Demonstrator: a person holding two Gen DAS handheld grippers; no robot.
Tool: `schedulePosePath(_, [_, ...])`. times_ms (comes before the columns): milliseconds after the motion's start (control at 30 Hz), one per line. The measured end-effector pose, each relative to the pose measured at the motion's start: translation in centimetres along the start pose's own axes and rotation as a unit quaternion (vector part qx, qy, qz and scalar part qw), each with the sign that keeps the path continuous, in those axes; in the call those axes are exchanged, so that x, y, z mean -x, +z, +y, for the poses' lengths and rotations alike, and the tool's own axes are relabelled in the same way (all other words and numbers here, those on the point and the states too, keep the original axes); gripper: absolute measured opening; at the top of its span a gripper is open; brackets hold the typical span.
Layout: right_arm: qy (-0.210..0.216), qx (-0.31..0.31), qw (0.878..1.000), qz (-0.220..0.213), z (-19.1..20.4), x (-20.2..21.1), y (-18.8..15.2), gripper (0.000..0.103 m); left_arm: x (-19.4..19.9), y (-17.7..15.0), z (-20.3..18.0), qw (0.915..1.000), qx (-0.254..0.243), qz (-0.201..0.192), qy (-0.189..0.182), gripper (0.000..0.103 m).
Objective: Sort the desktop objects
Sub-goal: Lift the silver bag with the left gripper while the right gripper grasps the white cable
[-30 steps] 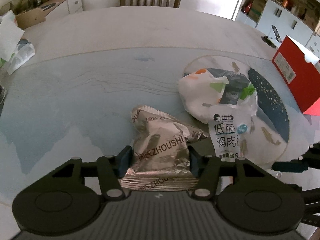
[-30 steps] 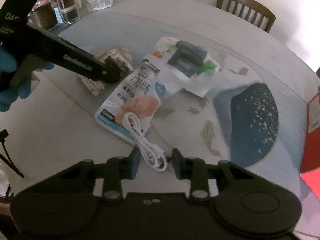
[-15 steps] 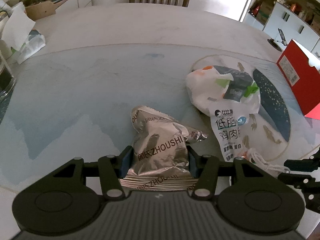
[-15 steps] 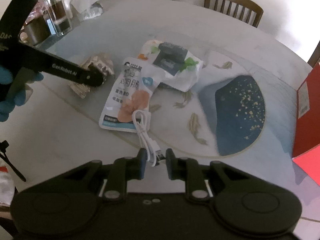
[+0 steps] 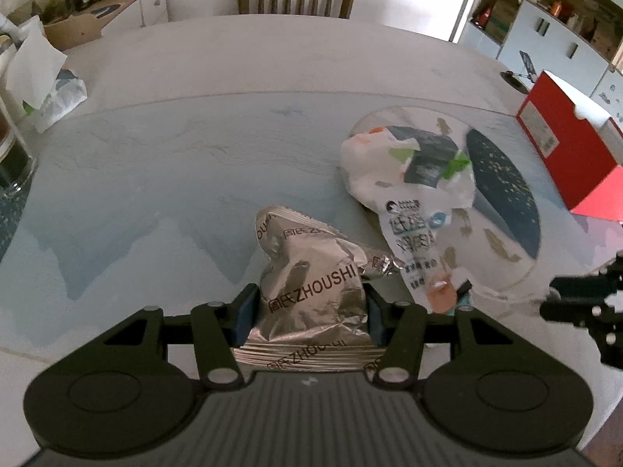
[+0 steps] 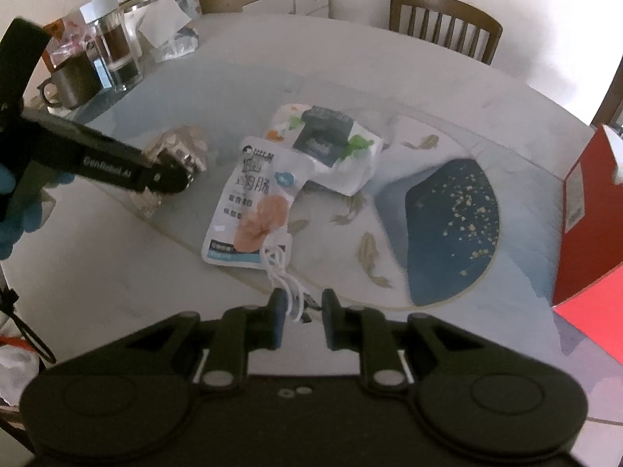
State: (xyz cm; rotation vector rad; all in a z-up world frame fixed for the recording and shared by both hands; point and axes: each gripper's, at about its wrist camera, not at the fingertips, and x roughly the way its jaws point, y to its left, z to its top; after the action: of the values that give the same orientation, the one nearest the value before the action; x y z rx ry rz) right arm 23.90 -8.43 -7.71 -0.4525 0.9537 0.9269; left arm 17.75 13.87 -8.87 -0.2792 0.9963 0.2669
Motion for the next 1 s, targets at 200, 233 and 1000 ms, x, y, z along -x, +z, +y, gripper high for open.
schedulePosePath(200, [-0.008, -0.004, 1.0, -0.008, -0.5, 1.3, 0.1, 0.018, 1.3, -0.4, -0.5, 0.9999, -0.002, 0.002, -0.014, 0.054])
schedulePosePath(233, [-0.009, -0.005, 1.0, -0.01, -0.7, 1.5, 0.1, 0.018, 1.5, -0.4, -0.6, 0.9998, -0.002, 0.002, -0.017, 0.054])
schedulePosePath(1000, [-0.049, -0.044, 0.997, -0.042, -3.7, 2.7, -0.4, 0.027, 3.3, -0.3, -5.4, 0.9969, -0.039, 0.0, -0.068, 0.054])
